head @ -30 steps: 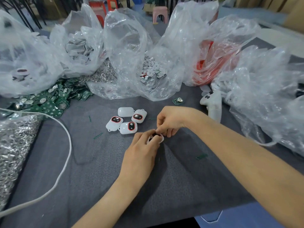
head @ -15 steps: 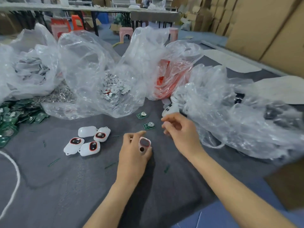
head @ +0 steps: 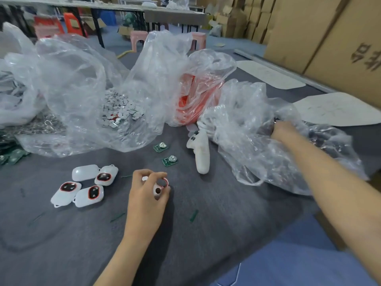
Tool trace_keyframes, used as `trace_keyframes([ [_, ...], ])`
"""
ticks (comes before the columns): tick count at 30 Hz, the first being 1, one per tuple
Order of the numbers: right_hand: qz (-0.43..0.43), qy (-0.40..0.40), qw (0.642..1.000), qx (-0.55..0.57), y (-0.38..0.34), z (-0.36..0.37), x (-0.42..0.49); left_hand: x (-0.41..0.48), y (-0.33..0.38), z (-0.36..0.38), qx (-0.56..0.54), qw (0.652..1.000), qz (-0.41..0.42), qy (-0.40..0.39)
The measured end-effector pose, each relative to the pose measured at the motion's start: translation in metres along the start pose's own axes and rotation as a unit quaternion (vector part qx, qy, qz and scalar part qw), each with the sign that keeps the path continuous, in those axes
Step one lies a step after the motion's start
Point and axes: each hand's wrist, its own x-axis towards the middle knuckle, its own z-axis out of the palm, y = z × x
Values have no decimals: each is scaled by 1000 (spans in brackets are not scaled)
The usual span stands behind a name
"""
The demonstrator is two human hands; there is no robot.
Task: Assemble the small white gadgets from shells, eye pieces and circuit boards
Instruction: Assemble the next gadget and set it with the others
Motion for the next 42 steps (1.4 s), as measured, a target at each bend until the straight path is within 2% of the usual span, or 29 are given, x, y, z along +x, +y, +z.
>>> trace_keyframes([
  [8,9,127,990,65,3,-3,-8,1,1,-3,-29,999,-36,3],
  [12,27,189,970,148,0,-7,-17,0,1,-4,-33,998,-44,0],
  [17,75,300,904,294,10,-32,-41,-1,1,-7,-45,998,-50,2],
  [19,16,315,841,440,1,-40,-79,-1,2,-7,-64,996,-57,0],
  [21,-86,262,759,590,-25,-38,-131,-1,3,-7,-87,993,-74,-6],
  [23,-144,102,700,692,-63,-18,-178,-2,3,-9,-112,989,-100,-9],
  [25,-130,-117,644,744,-102,12,-213,-3,3,-14,-138,983,-120,-11],
  [26,-115,-198,625,746,-119,25,-227,-4,1,-18,-151,980,-126,-13],
  [28,-95,-277,597,747,-143,45,-242,-4,-3,-25,-184,973,-136,-11],
  [32,-89,-289,545,782,-160,58,-250,-11,-8,-34,-200,969,-145,-3],
  [42,-127,-271,534,791,-156,69,-247,-14,-4,-36,-275,946,-166,30],
])
